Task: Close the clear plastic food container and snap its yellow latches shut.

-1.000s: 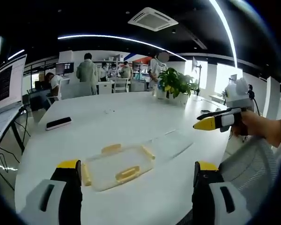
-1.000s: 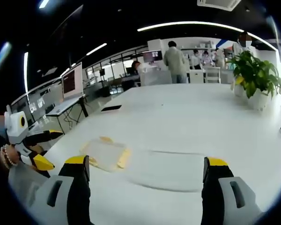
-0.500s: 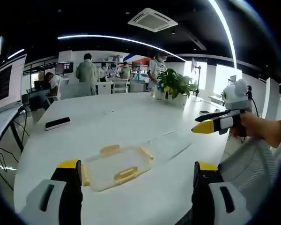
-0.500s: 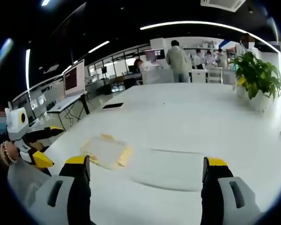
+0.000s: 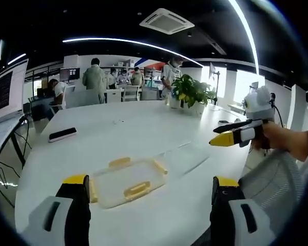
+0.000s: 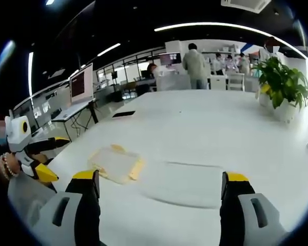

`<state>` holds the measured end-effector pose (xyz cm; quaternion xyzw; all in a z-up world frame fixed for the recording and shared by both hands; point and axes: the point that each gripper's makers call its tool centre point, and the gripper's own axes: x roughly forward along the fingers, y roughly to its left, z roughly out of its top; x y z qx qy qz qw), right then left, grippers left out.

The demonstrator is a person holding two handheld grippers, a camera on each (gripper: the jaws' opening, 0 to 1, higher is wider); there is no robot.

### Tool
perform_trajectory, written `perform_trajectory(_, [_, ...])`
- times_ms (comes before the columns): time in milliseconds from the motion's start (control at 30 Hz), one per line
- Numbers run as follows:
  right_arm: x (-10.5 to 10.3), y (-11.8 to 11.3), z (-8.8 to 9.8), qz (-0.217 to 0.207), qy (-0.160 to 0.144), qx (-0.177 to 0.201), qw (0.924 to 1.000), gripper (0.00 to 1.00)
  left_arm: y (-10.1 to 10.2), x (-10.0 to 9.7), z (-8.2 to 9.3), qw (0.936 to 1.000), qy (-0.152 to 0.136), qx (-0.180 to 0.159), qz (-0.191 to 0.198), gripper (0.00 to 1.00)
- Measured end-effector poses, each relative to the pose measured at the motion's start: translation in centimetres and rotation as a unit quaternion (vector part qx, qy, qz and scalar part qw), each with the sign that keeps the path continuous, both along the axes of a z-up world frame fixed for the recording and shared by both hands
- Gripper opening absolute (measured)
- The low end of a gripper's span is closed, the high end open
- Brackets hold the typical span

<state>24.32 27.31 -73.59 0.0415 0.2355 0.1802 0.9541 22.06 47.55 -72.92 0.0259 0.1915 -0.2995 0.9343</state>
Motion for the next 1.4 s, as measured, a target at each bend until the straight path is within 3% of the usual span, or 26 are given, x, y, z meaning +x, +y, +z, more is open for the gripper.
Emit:
perform_trajectory(833, [0.1,-0.1,0.1,0.001,0.0,0.001,1.0,0.95,0.1,0.1,0.3,1.0,0.002,-0.006,0.002,0.97])
perform_trajectory(1300, [-0.4,1.6,0.4,0.039,0.01,0.033,0.9987,0.94,4.0,1.5,1.2,0.9997,-0.016,0.007,0.015,0.98])
perform_trajectory(1400, [-0.2,2.1,0.6,0.073,0.008,0.007,0.9972,0.94,5.1,2.0,1.0,0.9998,-0.006,0.009,0.014,0.98])
